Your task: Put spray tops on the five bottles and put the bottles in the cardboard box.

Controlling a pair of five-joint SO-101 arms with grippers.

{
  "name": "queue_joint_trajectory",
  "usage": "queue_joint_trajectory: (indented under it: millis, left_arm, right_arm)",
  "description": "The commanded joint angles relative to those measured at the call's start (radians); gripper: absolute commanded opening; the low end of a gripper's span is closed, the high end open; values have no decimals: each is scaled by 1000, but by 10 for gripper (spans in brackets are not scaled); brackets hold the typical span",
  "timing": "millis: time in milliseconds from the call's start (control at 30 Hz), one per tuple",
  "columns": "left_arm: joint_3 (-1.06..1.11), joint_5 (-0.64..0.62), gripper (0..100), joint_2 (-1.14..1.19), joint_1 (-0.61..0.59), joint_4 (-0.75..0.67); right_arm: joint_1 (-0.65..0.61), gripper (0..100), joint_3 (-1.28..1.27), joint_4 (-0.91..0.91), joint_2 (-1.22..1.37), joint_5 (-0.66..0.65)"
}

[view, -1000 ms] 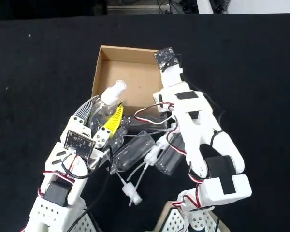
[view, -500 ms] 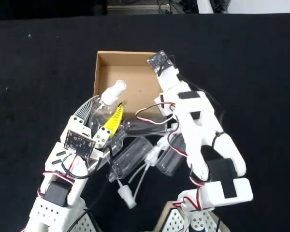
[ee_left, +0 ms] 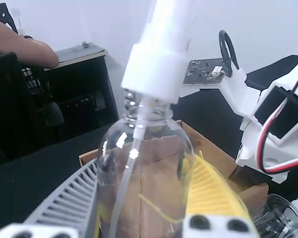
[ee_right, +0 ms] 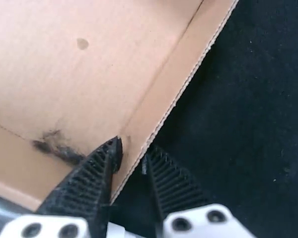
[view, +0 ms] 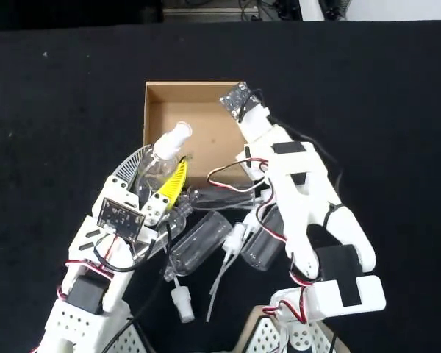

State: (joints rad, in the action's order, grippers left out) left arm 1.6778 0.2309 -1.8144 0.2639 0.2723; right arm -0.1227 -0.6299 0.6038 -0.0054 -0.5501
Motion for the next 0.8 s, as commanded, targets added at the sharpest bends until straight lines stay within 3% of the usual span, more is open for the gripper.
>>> queue_joint_trajectory:
  millis: [0,433,633,767]
  left_arm:
    - [22,9,76,-14,-1,-21]
    - [22,9,76,-14,-1,-23]
    - [22,9,76,-14,-1,-21]
    - [22,9,76,-14,-1,-21]
  right_arm:
    - [29,11,2,17,-64,52]
    - [26,17,130,199,-61,87]
    - [28,175,134,196,-64,87]
    - [28,179,165,206,-97,92]
